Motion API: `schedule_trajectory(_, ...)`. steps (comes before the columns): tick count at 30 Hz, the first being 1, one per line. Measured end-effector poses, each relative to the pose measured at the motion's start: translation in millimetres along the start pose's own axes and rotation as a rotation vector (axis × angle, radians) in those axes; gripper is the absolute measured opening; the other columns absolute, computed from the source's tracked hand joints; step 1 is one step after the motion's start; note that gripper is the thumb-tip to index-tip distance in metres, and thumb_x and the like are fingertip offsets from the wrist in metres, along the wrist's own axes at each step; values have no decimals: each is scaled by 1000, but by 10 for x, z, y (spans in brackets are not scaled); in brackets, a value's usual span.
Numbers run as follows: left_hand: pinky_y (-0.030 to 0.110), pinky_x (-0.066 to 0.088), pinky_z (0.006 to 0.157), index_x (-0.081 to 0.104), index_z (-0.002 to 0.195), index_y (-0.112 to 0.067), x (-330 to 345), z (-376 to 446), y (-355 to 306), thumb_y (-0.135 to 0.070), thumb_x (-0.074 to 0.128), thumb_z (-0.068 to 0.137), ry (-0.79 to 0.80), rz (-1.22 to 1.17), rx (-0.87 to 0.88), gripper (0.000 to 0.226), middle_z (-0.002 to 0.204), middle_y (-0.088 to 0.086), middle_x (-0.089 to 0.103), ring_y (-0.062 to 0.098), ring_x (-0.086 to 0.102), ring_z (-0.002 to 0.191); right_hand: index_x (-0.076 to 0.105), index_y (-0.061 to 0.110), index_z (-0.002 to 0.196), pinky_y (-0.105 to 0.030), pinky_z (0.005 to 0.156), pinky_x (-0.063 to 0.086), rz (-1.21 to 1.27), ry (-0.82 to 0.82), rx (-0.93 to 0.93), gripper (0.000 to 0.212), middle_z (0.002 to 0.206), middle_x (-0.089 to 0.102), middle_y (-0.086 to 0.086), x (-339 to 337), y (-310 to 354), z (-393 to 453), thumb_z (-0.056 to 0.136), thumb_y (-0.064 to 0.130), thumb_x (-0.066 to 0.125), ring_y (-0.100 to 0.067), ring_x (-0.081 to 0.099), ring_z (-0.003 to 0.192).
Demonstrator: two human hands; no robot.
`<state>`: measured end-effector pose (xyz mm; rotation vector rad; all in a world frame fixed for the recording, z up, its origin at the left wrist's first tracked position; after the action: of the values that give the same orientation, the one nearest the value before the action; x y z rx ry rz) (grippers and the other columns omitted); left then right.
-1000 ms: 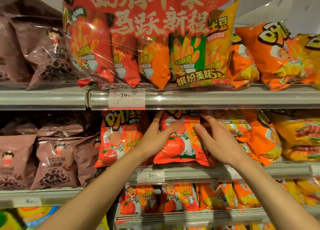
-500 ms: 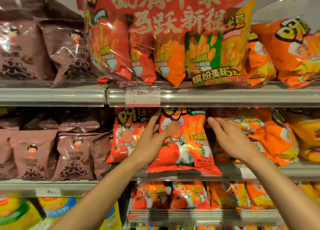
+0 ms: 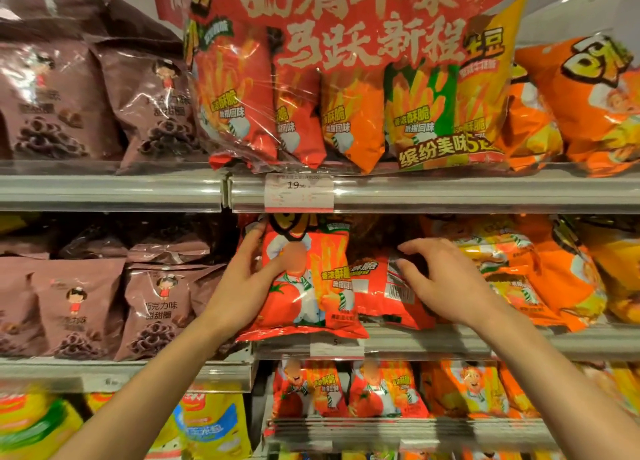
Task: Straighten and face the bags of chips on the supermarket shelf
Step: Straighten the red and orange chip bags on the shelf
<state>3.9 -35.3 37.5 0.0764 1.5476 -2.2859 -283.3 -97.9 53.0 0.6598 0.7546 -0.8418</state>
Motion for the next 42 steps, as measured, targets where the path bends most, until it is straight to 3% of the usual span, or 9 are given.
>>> schedule_trajectory(7,10,43,91,36,146,-45,-153,-35,-4,-56,70,80,16,11,20,74,128,-36,53,-20,52,114,15,29,157,-42,118,28,-102,499,10,104,160,23,-6,492,330,-66,76,74,62,-26,23,147)
schedule_trajectory(17,3,44,81,33,149,-42,-167,-29,37,-43,64,88,21,-3,21,68,122,-35,55,-23,54,106,35,18,149,-32,101,40,77,105,57,62,143,41,-7,439,166,-86,95,36,61,-25,47,127)
schedule_trajectory(21,24,44,103,32,151,-43,-170,-15,68,-56,68,85,30,1,20,77,133,-28,54,-13,54,118,46,13,135,-19,82,32,331,-99,197,44,126,46,-7,335,98,-39,98,33,58,-11,44,104)
schedule_trajectory(27,38,43,111,32,149,-48,-170,-11,94,-63,68,79,30,-1,7,80,138,-25,54,-2,54,124,49,19,121,-27,71,43,854,-134,546,37,102,58,3,353,79,-149,100,49,48,-12,60,94)
schedule_trajectory(31,31,46,105,39,139,-51,-143,-4,111,-52,66,86,34,-8,10,59,127,-32,58,-13,57,115,36,17,141,-36,87,43,653,-139,475,49,106,55,11,323,51,-219,100,40,51,-18,59,102)
schedule_trajectory(34,28,47,101,41,131,-59,-124,12,110,-52,66,84,34,-15,6,53,117,-40,60,-15,58,109,13,17,154,-45,93,48,380,-206,357,76,148,41,-9,224,79,-263,96,38,58,-33,53,123)
schedule_trajectory(36,31,48,101,43,130,-61,-119,27,114,-53,68,84,36,-28,7,53,120,-35,62,-10,60,111,3,17,157,-41,84,48,217,-201,295,84,155,28,-11,171,142,-269,96,39,59,-36,52,122)
schedule_trajectory(39,38,46,108,39,143,-52,-121,34,138,-65,69,78,36,-19,24,73,133,-26,59,-4,58,120,17,19,152,-34,68,47,20,-238,188,74,139,39,-14,88,227,-240,96,50,54,-35,59,103)
schedule_trajectory(42,42,43,110,39,144,-49,-121,31,151,-68,68,78,36,-14,18,74,137,-23,57,0,56,125,40,12,136,-38,70,48,-18,-258,270,67,119,52,-13,46,158,-167,93,62,50,-35,60,98)
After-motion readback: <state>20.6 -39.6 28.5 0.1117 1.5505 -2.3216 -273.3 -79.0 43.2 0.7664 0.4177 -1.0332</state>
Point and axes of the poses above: each hand's wrist, its own z-axis towards the middle knuckle, its own x-axis out of the palm, y = z × x, the point moved 4 cm from there along z, towards the middle knuckle
